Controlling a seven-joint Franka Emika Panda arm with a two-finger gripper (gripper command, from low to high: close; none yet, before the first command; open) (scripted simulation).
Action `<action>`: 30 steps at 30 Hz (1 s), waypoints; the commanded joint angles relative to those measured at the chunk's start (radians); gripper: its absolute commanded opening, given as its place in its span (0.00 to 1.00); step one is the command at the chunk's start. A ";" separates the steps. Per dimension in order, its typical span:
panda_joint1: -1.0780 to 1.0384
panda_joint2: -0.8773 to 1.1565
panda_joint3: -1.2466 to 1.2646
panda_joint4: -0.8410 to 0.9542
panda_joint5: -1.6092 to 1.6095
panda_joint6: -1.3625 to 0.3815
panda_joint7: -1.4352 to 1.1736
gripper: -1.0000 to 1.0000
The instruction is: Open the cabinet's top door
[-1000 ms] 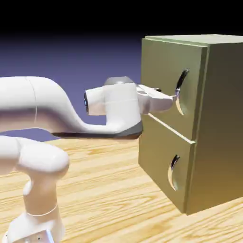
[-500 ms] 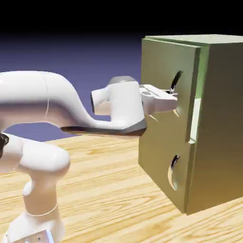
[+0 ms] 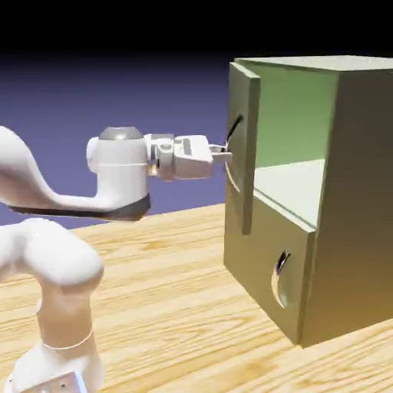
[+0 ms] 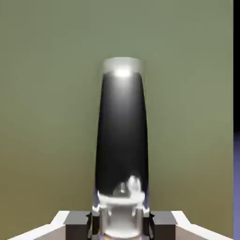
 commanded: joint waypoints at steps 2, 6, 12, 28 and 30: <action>-0.003 -0.031 0.066 -0.023 0.088 -0.044 -0.026 0.00; 0.009 -0.079 0.203 -0.053 0.262 -0.141 -0.069 0.00; 0.054 -0.098 0.420 -0.057 0.513 -0.309 -0.101 0.00; -0.021 0.166 1.000 0.224 1.063 -0.819 -0.041 0.00; -0.074 0.214 1.073 0.291 1.115 -0.888 -0.028 0.00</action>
